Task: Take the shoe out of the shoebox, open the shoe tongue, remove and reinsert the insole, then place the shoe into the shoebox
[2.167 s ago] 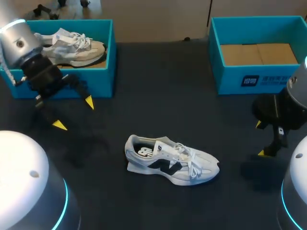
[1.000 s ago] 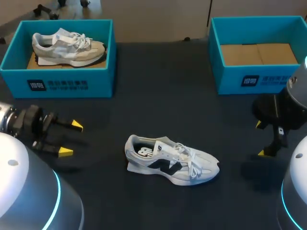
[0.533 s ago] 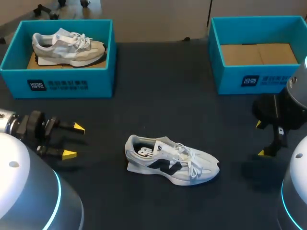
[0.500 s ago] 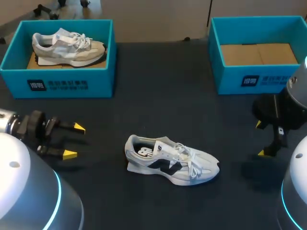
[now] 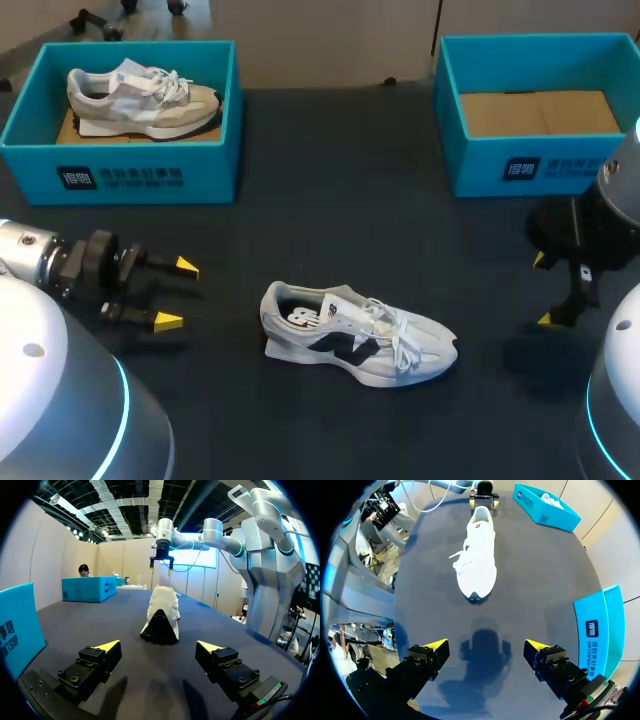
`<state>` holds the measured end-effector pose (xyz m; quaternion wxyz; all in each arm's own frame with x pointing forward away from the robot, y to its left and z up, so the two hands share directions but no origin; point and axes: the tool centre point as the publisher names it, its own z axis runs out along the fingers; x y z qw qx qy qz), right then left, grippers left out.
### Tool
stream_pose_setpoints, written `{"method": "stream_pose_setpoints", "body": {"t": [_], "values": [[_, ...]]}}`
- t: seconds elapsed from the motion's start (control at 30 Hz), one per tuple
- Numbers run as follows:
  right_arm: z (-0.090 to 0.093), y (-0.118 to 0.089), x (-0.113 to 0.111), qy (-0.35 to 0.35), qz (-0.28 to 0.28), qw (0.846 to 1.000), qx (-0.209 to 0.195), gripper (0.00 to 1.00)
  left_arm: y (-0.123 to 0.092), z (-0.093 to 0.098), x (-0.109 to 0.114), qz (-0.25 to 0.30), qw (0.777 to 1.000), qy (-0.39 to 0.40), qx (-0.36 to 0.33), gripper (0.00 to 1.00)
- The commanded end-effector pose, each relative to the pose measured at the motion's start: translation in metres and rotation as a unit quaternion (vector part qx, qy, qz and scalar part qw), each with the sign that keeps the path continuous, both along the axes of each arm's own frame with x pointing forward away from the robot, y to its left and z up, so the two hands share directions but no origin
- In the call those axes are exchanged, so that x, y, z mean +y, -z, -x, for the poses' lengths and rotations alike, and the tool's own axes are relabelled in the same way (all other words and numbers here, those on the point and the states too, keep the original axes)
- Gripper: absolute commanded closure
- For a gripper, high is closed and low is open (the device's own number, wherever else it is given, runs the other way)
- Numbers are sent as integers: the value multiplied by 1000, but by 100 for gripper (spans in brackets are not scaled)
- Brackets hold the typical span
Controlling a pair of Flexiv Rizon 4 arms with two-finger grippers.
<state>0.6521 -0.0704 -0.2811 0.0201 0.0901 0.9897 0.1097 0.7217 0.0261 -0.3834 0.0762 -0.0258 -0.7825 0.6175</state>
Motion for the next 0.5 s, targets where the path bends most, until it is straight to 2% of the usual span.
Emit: {"method": "stream_pose_setpoints", "body": {"t": [0.03, 0.5], "values": [[1, 1, 0, 0, 1, 1000, 0, 0, 7, 1, -23, 4, 1000, 26, -3, 0], [1, 1, 0, 0, 1, 1000, 0, 0, 7, 13, -52, 11, 998, 55, -19, 0]]}}
